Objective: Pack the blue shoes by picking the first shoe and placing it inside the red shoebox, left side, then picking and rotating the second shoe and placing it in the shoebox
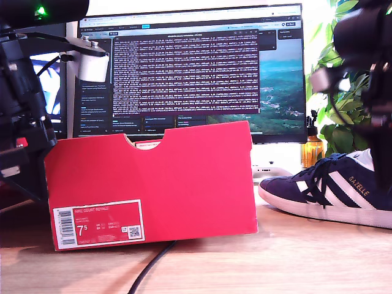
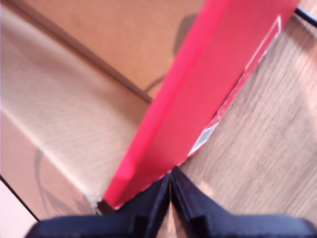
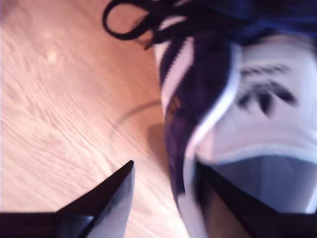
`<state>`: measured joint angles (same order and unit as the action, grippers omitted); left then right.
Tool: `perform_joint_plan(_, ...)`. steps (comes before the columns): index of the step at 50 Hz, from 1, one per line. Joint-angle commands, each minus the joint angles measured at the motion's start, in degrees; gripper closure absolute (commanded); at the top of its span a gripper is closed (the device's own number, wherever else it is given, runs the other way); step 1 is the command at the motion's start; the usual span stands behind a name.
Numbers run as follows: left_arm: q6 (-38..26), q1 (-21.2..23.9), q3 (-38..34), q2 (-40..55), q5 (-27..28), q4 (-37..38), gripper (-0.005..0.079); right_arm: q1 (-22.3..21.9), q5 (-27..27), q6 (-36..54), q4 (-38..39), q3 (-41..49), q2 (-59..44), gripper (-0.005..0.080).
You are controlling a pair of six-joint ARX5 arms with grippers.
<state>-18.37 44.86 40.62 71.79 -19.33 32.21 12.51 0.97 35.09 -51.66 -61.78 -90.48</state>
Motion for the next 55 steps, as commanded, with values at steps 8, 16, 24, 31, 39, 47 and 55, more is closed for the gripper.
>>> perform_joint_plan(8, 0.7, 0.2, 0.6, 0.6, 0.2, 0.0, 0.0761, -0.5, 2.0, 2.7, 0.3, 0.1, -6.0, 0.0408)
perform_joint_plan(16, 1.7, 0.2, 0.6, 0.6, 0.2, 1.5, 0.0761, -0.6, 2.0, 2.2, 3.0, 0.1, -6.7, 0.0741)
perform_joint_plan(24, 2.0, 0.2, 0.6, 0.6, 0.2, 2.4, 0.0761, 0.1, 1.5, -2.4, 2.3, -1.6, -6.2, 0.0765)
perform_joint_plan(31, 2.0, 0.2, 0.6, 0.6, 0.2, 2.5, 0.0761, 1.9, -1.6, -6.9, -0.2, -5.3, -3.3, 0.0765)
perform_joint_plan(39, 2.0, 0.2, 0.6, 0.6, 0.2, 2.5, 0.0761, 5.4, -4.2, -15.5, -2.7, -9.8, 0.9, 0.0765)
perform_joint_plan(47, 1.9, 0.2, 0.6, 0.6, 0.2, 2.3, 0.0761, 9.5, -4.5, -26.6, -4.9, -15.0, 3.4, 0.0765)
perform_joint_plan(55, 1.9, 0.2, 0.6, 0.6, 0.2, 2.3, 0.0761, 12.2, -6.7, -44.5, -3.1, -19.8, 3.5, 0.0765)
